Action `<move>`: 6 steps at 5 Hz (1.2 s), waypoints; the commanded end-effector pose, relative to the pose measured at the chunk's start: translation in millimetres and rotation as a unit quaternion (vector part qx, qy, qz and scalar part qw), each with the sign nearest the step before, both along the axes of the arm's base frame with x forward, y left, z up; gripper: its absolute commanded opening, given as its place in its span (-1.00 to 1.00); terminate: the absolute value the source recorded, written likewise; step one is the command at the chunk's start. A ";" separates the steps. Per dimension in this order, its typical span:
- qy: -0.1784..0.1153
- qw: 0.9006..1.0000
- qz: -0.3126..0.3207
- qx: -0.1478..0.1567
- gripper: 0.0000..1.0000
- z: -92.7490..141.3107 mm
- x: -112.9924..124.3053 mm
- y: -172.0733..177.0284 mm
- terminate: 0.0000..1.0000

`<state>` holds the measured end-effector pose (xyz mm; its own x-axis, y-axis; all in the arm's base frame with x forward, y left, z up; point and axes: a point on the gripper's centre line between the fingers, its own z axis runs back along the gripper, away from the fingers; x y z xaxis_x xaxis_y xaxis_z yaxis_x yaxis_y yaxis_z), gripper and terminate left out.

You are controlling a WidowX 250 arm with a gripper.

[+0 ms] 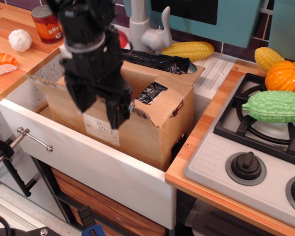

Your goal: Close small4fbox flaps

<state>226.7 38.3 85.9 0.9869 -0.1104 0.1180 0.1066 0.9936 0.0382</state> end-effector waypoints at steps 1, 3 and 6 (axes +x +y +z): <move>-0.045 0.999 -0.028 0.003 1.00 21.8 54.1 4.4 -1.00; -0.055 0.997 -0.041 -0.029 1.00 7.4 71.8 12.9 -1.00; -0.081 0.994 -0.048 -0.059 1.00 -27.1 60.1 24.4 -1.00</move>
